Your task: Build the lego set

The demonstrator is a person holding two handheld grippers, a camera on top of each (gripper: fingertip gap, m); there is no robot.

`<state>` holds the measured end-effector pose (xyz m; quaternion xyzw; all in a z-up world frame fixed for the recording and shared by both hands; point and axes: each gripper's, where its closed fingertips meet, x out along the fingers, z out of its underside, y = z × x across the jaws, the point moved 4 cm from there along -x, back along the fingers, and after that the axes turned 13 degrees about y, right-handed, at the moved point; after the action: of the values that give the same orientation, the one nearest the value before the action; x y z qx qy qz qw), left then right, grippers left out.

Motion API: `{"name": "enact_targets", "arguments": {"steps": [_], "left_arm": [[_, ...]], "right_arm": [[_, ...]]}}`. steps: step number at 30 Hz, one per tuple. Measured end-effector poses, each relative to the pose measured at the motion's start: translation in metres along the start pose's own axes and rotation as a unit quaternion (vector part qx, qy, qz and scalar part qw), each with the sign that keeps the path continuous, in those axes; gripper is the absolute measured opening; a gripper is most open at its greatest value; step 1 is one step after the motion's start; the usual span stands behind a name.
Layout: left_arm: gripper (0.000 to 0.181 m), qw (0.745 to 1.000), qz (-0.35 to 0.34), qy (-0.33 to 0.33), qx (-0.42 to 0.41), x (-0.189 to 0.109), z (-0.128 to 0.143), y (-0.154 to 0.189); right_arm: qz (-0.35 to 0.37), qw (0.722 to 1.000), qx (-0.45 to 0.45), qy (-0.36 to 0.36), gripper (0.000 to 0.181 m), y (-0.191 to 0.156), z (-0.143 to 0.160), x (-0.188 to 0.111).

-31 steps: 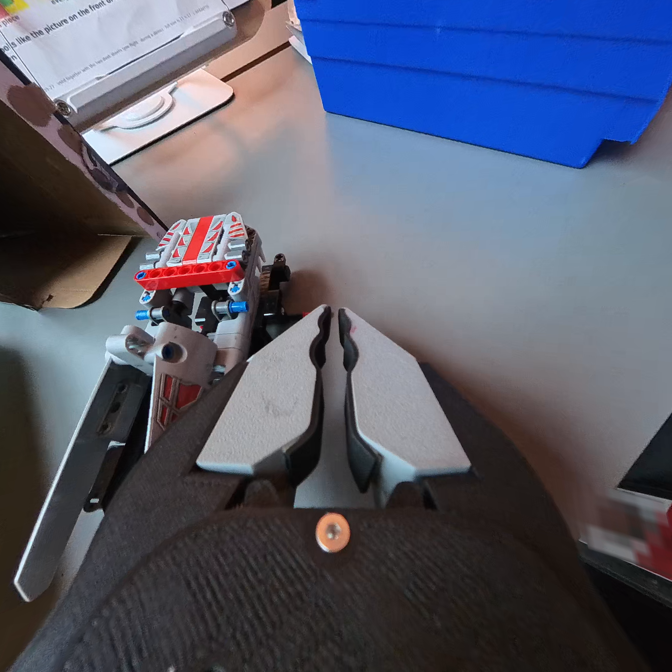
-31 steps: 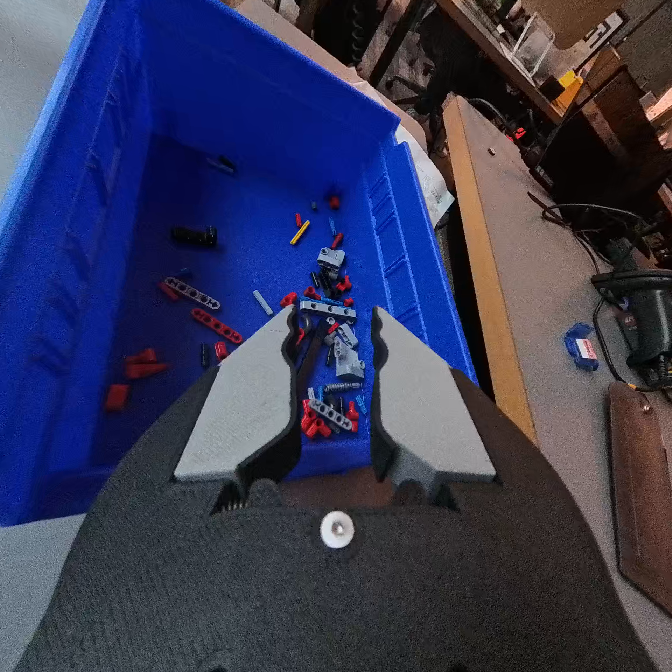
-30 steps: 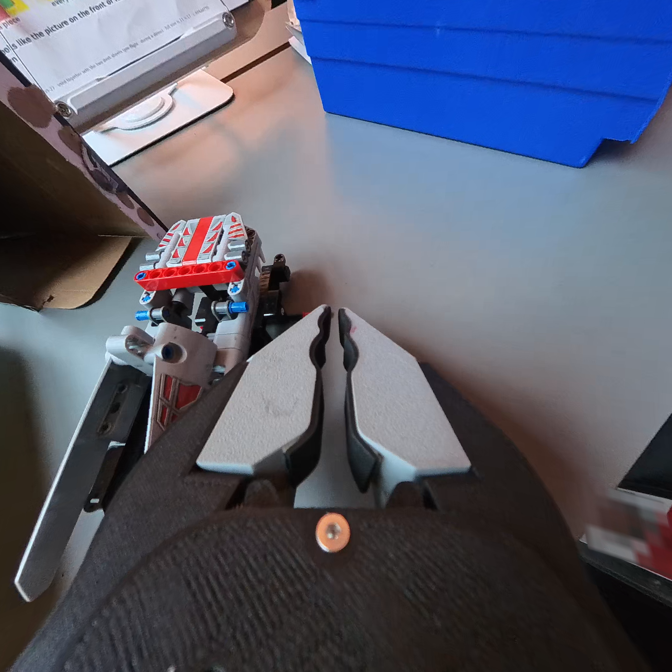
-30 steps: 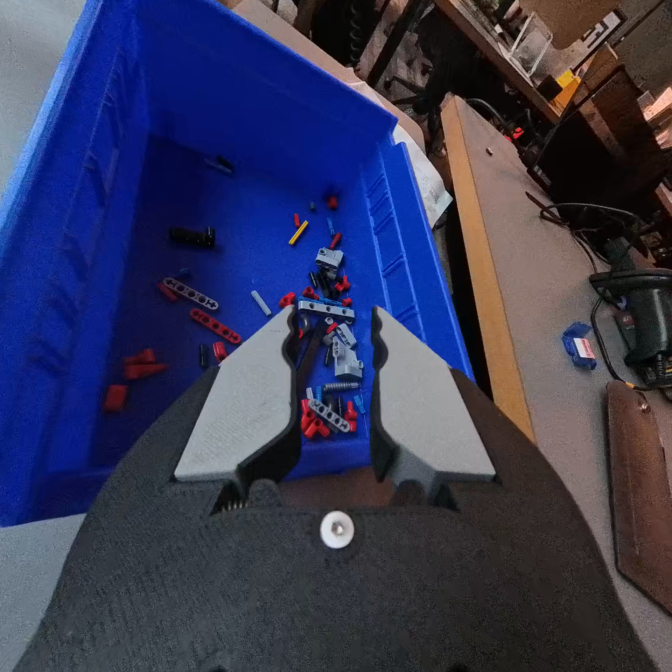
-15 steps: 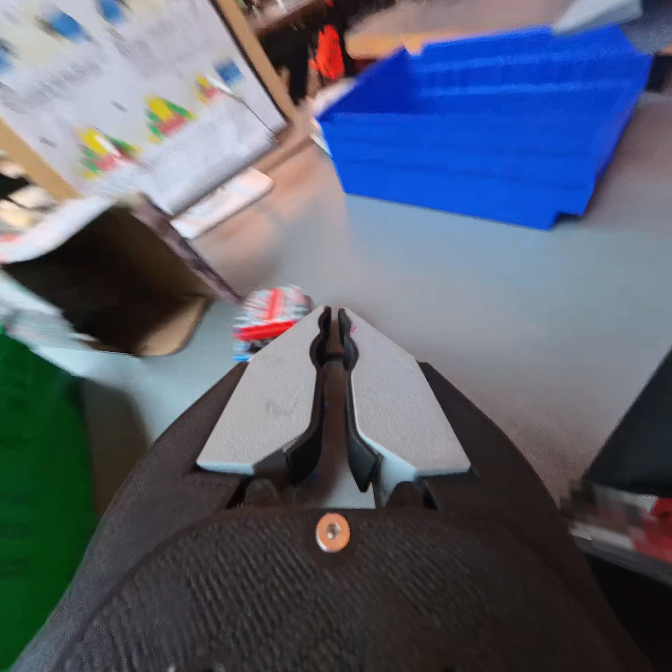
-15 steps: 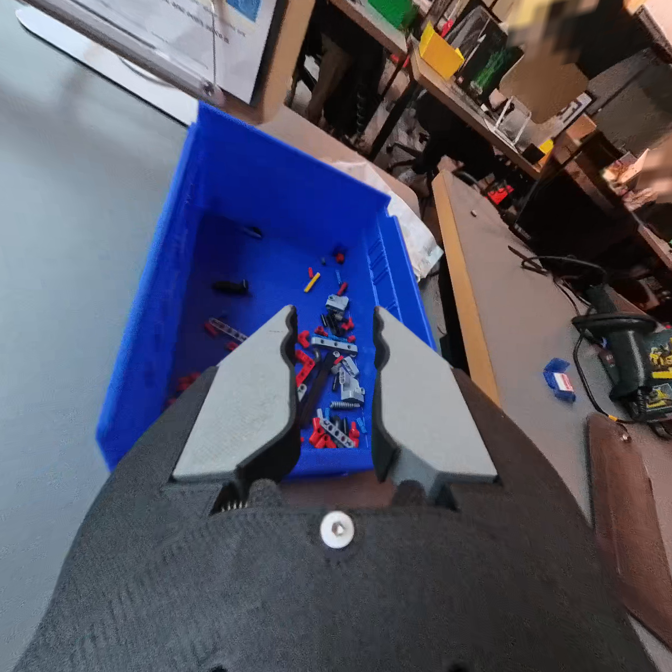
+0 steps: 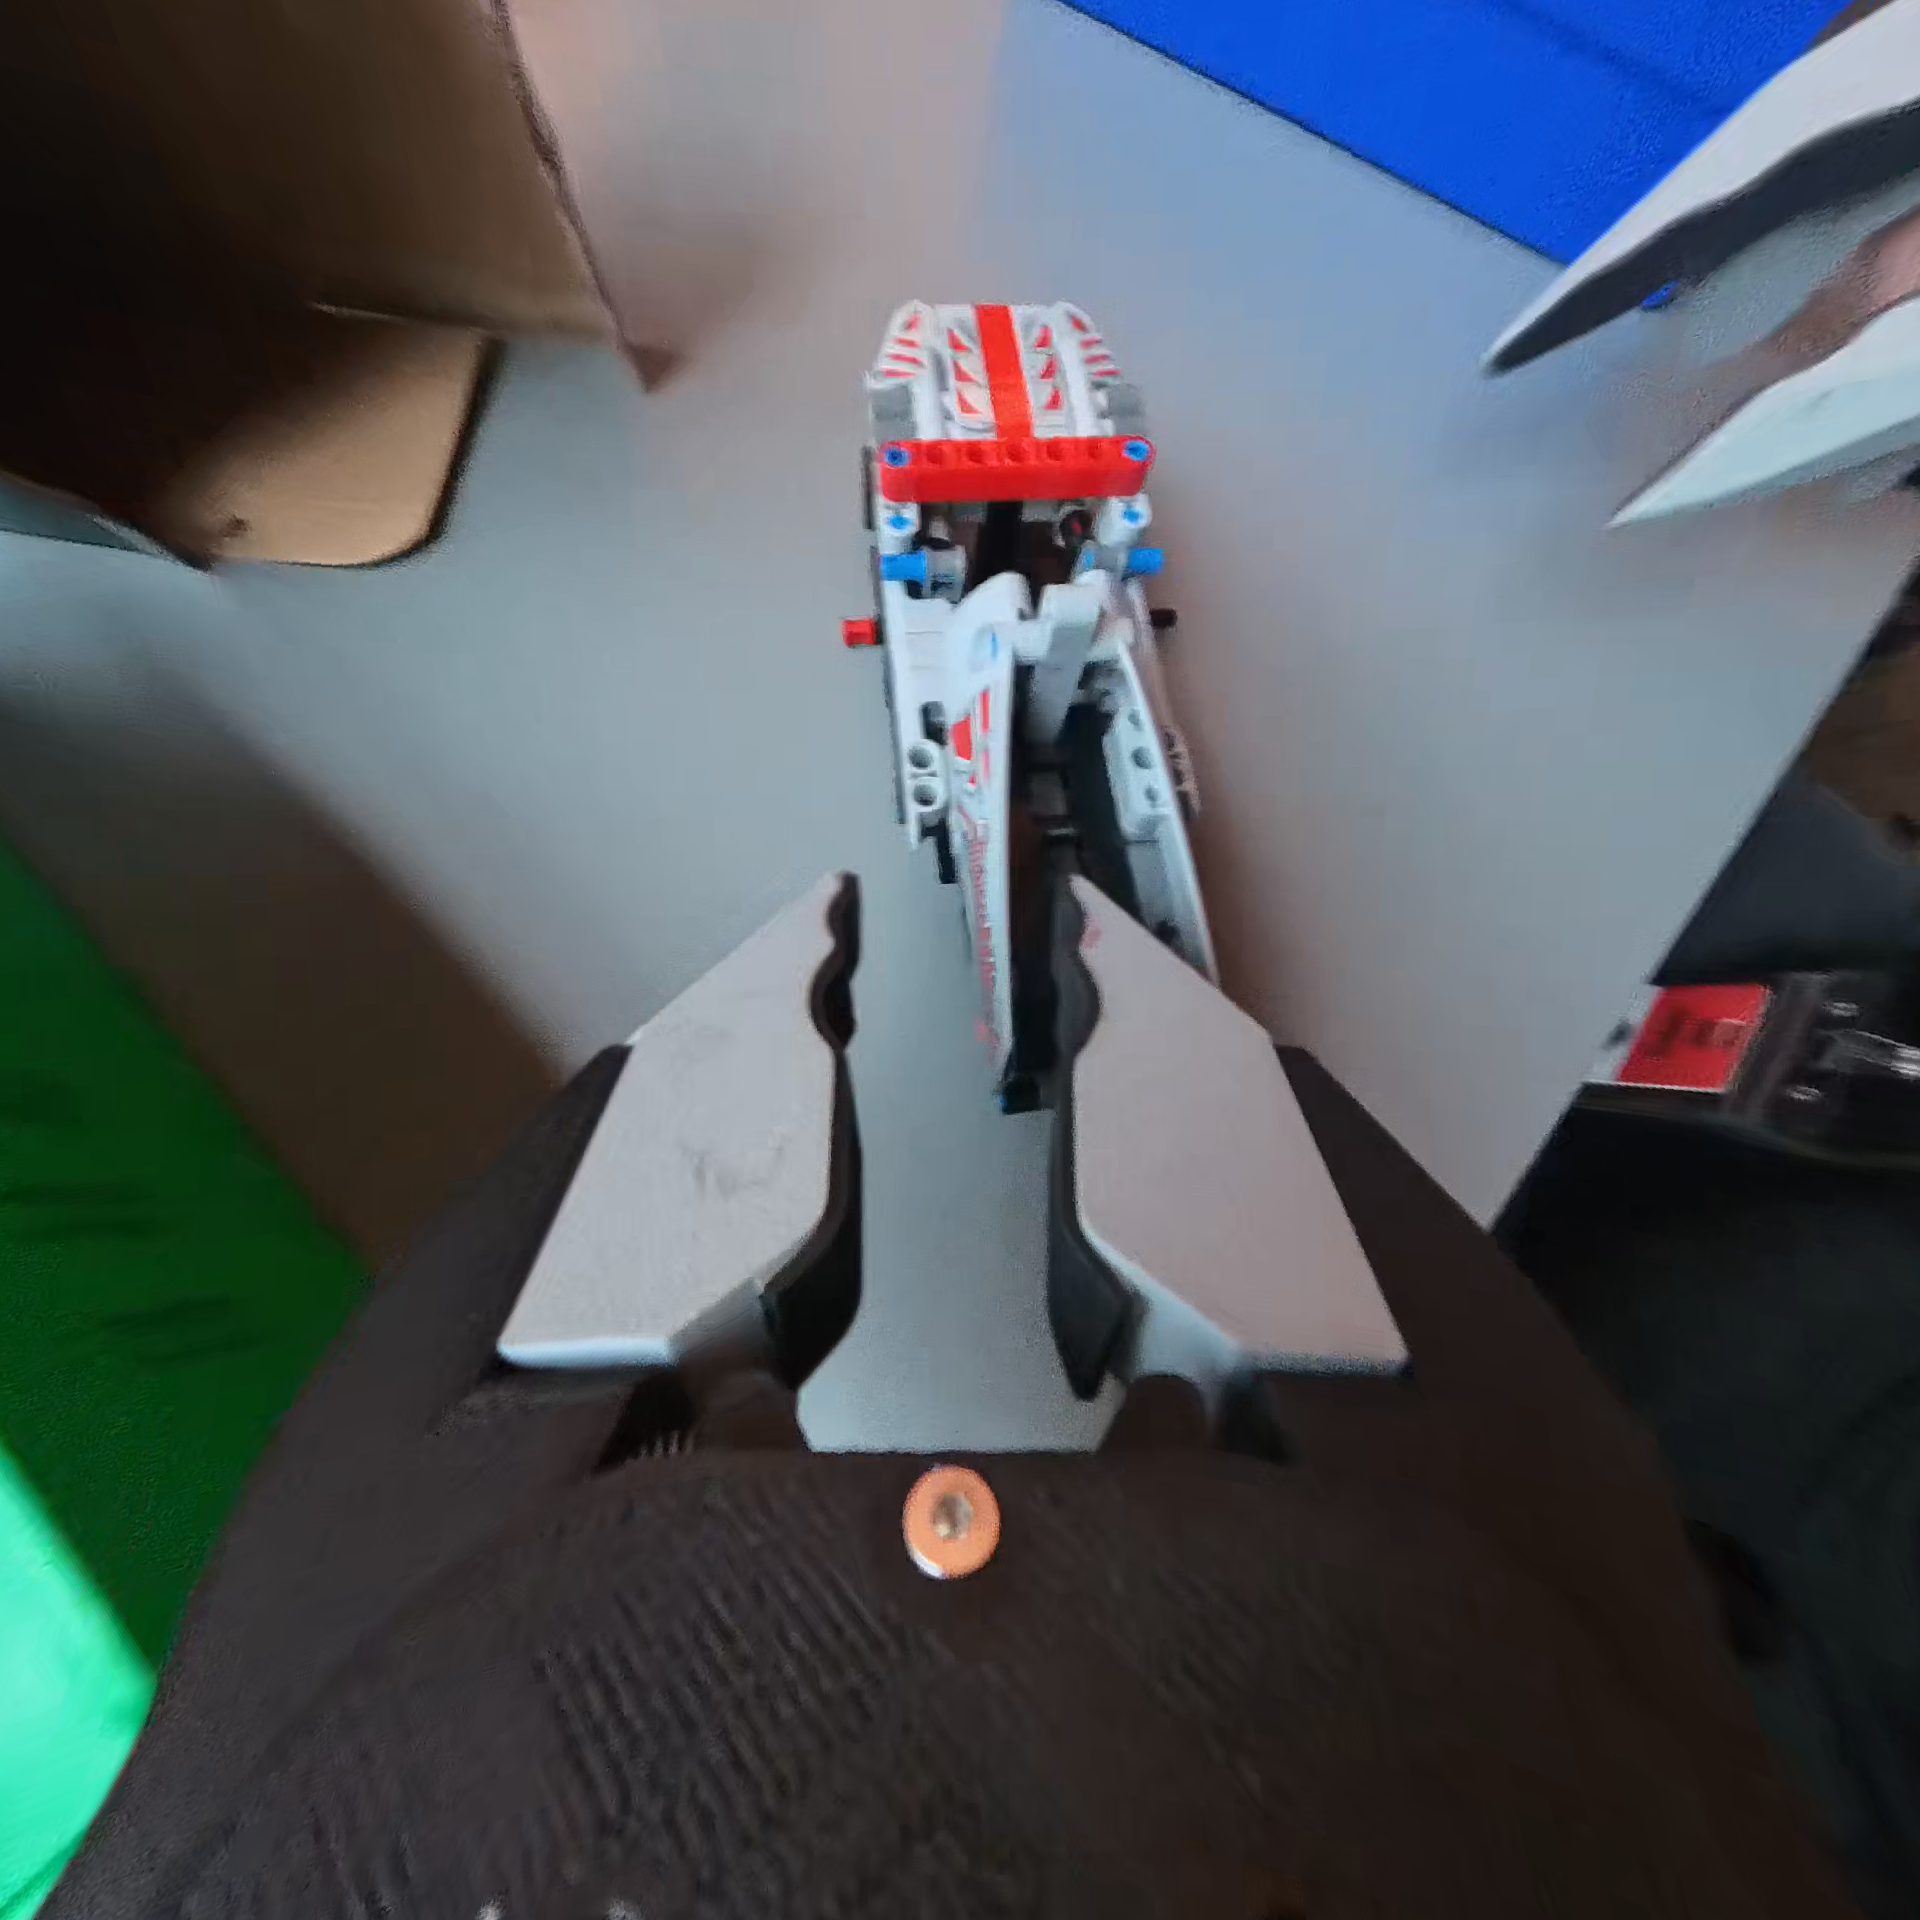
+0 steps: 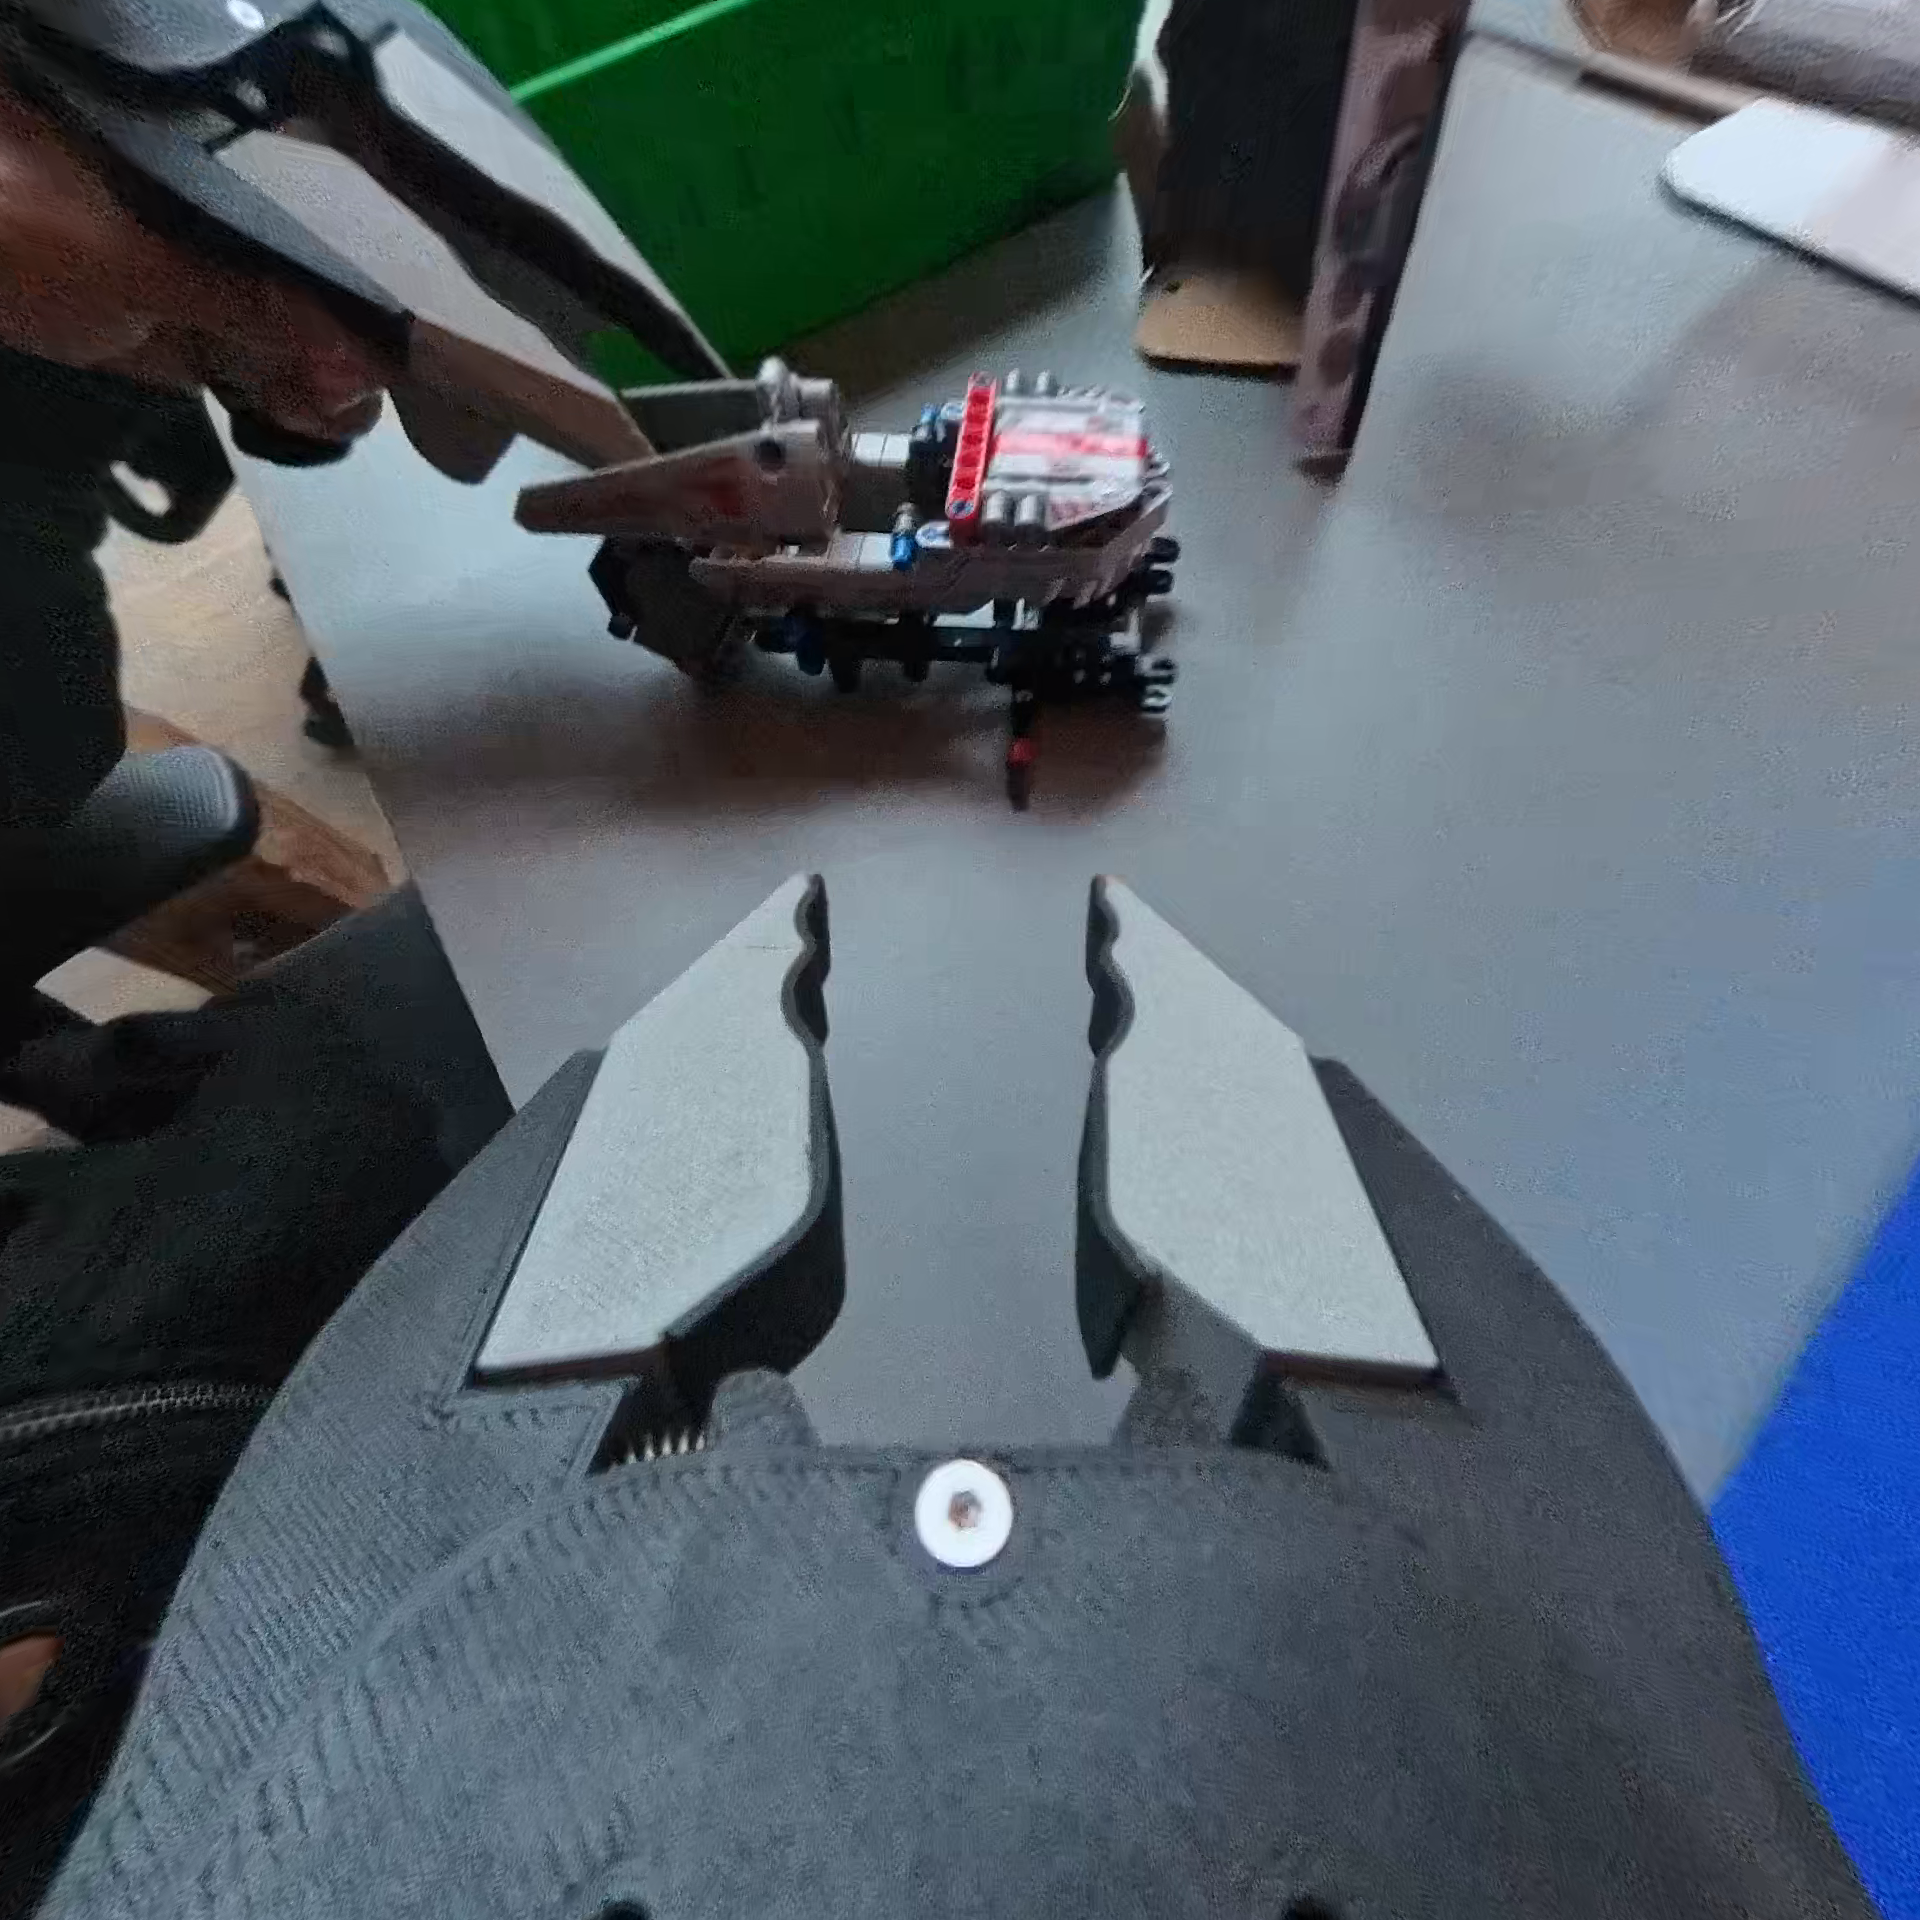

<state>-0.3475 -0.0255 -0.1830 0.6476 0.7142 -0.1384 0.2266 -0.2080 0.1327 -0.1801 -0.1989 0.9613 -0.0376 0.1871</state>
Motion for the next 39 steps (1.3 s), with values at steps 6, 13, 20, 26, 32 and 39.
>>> {"name": "enact_targets", "arguments": {"steps": [6,13,20,26,32,39], "left_arm": [[0.021,0.994,0.11,-0.01,-0.022,0.001,0.0,0.034],[0.021,0.975,0.209,0.045,-0.057,-0.003,-0.016,0.056],[0.024,0.995,0.087,0.035,-0.03,-0.002,-0.014,0.022],[0.036,0.996,-0.07,0.056,0.01,-0.045,-0.031,-0.019],[0.053,0.986,-0.161,0.032,-0.016,-0.074,-0.015,-0.062],[0.036,0.99,-0.13,0.04,-0.041,-0.067,-0.01,-0.062]], "right_arm": [[-0.026,0.999,-0.006,-0.044,0.045,-0.008,0.029,0.026],[-0.059,0.997,-0.048,0.017,0.022,-0.01,0.023,0.034],[0.084,0.99,-0.115,-0.004,0.025,0.028,0.004,-0.002],[0.276,0.952,-0.124,0.057,0.027,0.077,-0.053,-0.107],[0.274,0.957,-0.01,-0.096,0.067,0.112,0.003,-0.123],[0.244,0.962,-0.043,-0.119,0.02,0.105,0.015,-0.091]]}}
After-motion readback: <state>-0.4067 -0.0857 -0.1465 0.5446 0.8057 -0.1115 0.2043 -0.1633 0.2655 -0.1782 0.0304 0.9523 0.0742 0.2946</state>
